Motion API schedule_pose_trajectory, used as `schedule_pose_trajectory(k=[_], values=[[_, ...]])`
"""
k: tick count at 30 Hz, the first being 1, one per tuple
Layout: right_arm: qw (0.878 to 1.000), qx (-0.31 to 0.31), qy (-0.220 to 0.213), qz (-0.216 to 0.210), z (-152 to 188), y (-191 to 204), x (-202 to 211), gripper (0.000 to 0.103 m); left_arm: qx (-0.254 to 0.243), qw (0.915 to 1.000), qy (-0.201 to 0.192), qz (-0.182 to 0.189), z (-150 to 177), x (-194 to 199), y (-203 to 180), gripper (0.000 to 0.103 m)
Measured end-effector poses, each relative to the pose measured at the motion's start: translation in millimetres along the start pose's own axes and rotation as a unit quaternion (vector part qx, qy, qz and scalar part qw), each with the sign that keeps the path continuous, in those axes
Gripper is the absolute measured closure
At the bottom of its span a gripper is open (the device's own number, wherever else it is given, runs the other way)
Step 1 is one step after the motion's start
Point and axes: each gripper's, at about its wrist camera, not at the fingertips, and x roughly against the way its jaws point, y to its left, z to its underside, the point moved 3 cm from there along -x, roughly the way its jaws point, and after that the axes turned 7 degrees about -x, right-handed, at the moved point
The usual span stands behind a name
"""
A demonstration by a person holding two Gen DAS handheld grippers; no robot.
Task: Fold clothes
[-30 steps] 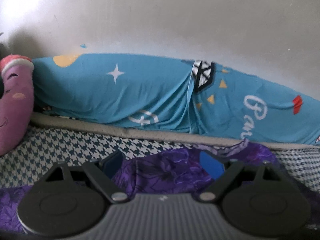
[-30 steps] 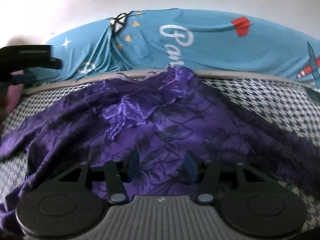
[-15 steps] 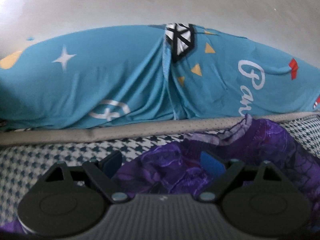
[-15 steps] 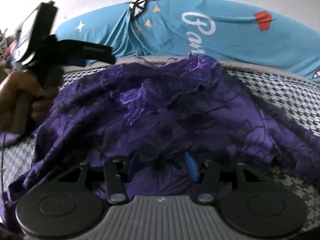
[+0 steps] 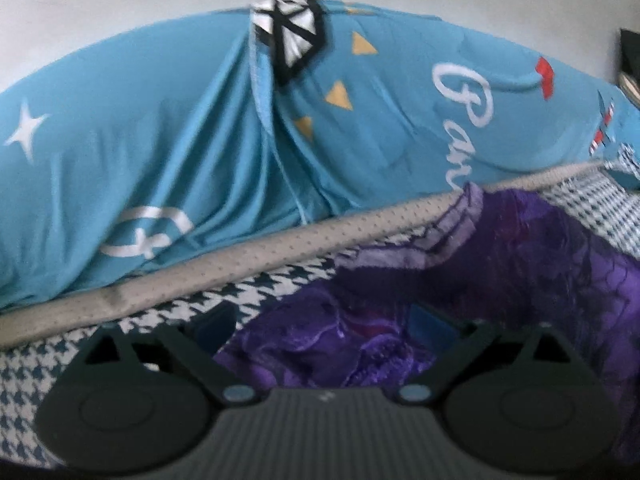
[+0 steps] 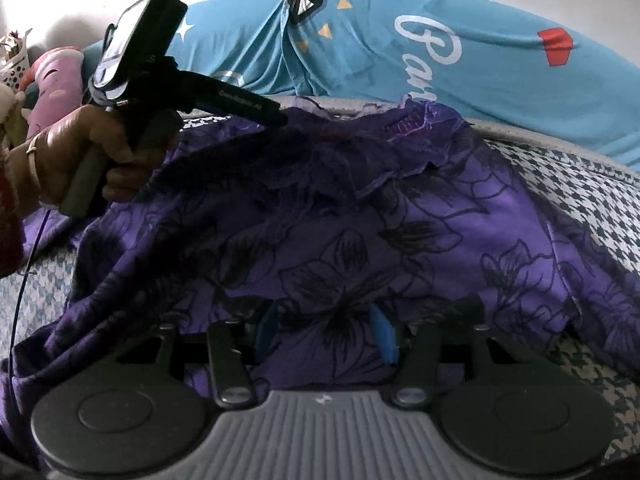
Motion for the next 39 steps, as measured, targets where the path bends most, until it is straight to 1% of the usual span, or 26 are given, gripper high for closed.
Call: schedule_pose_trajectory(k=[5,8,11,13,14,16,18,19,22,24,26,28,30,31,33,35,36,37,38,39], values=[[1.000,0.004,0.001,0.001,0,2,-2,0.052,-0.008,0.9998,0.017,0.004,2,-13,1,0.007],[1.000,0.008,0.000,0.002,0,3,-4,0.052,-0.012,0.9997,0.020,0.009,2,-16,1,0.013],[1.000,0.009,0.000,0.002,0,3,-4,0.052,-0.017,0.9996,0.016,0.015,2,-14,2,0.023],[1.000,0.010,0.000,0.002,0,4,-5,0.052,-0.022,0.9995,0.011,0.021,2,-11,1,0.036],[1.000,0.010,-0.001,0.002,0,4,-5,0.052,-0.025,0.9994,0.008,0.024,2,-10,0,0.041],[1.000,0.012,-0.001,0.002,0,5,-5,0.052,-0.032,0.9990,0.001,0.030,1,-8,-3,0.063],[1.000,0.014,-0.001,0.001,1,4,-6,0.052,-0.036,0.9987,-0.006,0.036,1,-5,-7,0.075],[1.000,0.014,-0.001,0.001,2,4,-7,0.052,-0.040,0.9986,-0.009,0.033,1,-4,-10,0.081],[1.000,0.017,-0.002,0.001,3,4,-7,0.052,-0.042,0.9988,-0.021,0.016,2,1,-15,0.087],[1.000,0.017,-0.002,0.002,4,3,-7,0.052,-0.035,0.9988,-0.035,-0.002,1,6,-15,0.088],[1.000,0.015,-0.004,0.002,4,2,-6,0.052,-0.026,0.9978,-0.050,-0.033,-4,13,-13,0.088],[1.000,0.013,-0.007,0.002,4,2,-5,0.052,-0.026,0.9949,-0.067,-0.072,-11,21,-11,0.089],[1.000,0.011,-0.014,0.002,3,1,-3,0.052,-0.027,0.9926,-0.076,-0.091,-20,24,-10,0.089],[1.000,0.010,-0.017,0.002,2,1,-2,0.052,-0.032,0.9917,-0.076,-0.099,-23,23,-10,0.088],[1.000,0.007,-0.020,0.000,0,0,-1,0.052,-0.045,0.9902,-0.054,-0.120,-24,9,-12,0.088],[1.000,0.007,-0.025,0.000,-2,-2,1,0.052,-0.027,0.9922,-0.023,-0.120,-22,-6,-9,0.086],[1.000,0.009,-0.028,-0.001,-3,-2,3,0.052,-0.010,0.9926,-0.009,-0.121,-20,-12,-6,0.079],[0.999,0.010,-0.035,-0.001,-5,-4,5,0.052,0.004,0.9915,0.002,-0.130,-18,-16,-4,0.062],[0.999,0.009,-0.045,-0.001,-8,-7,8,0.052,0.018,0.9891,0.009,-0.146,-18,-16,-1,0.052],[0.999,0.005,-0.053,0.000,-10,-11,10,0.052,0.037,0.9875,0.011,-0.153,-17,-15,3,0.040]])
